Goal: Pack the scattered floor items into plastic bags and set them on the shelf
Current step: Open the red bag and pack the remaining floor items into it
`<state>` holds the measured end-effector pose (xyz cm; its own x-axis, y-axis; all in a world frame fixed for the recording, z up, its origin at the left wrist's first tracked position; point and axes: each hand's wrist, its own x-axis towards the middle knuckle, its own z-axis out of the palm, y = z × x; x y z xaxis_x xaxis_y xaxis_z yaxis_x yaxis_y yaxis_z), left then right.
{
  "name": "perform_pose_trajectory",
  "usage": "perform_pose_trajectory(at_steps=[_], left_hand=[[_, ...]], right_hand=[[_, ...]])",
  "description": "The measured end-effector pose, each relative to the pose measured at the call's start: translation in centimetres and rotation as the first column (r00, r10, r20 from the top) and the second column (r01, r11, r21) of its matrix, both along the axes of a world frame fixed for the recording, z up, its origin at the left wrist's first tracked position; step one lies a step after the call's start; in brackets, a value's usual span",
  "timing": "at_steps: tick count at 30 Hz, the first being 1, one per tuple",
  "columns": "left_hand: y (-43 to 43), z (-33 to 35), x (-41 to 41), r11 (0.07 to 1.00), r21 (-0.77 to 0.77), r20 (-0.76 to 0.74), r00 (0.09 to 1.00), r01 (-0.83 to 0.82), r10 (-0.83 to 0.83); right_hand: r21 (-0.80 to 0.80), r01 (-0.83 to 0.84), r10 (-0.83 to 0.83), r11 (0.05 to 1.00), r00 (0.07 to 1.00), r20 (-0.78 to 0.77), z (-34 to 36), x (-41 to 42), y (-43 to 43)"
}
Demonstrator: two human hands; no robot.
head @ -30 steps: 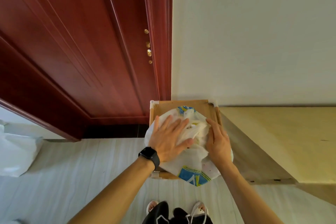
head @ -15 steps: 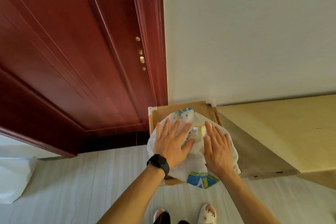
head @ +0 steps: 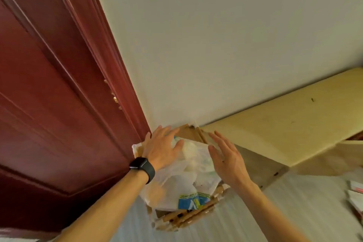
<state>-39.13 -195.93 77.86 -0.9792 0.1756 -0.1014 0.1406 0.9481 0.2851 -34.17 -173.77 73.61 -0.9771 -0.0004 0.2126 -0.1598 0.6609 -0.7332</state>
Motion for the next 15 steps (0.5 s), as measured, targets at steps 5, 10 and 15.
perform_pose_trajectory(at_steps=[5, 10, 15], left_hand=[[11.3, 4.9, -1.5, 0.976, -0.078, -0.038, 0.977, 0.205, -0.208], [29.3, 7.2, 1.0, 0.887, -0.135, -0.086, 0.887, 0.441, -0.454], [47.8, 7.9, 6.4, 0.743, -0.172, -0.168, 0.724, 0.646, -0.669]], right_hand=[[0.016, 0.188, -0.185, 0.982, 0.979, -0.09, 5.0, 3.8, 11.1], [0.133, 0.449, -0.424, 0.884, 0.888, -0.179, 9.3, 11.9, 26.5], [0.185, 0.685, -0.656, 0.705, 0.728, -0.197, 10.5, 23.1, 41.6]])
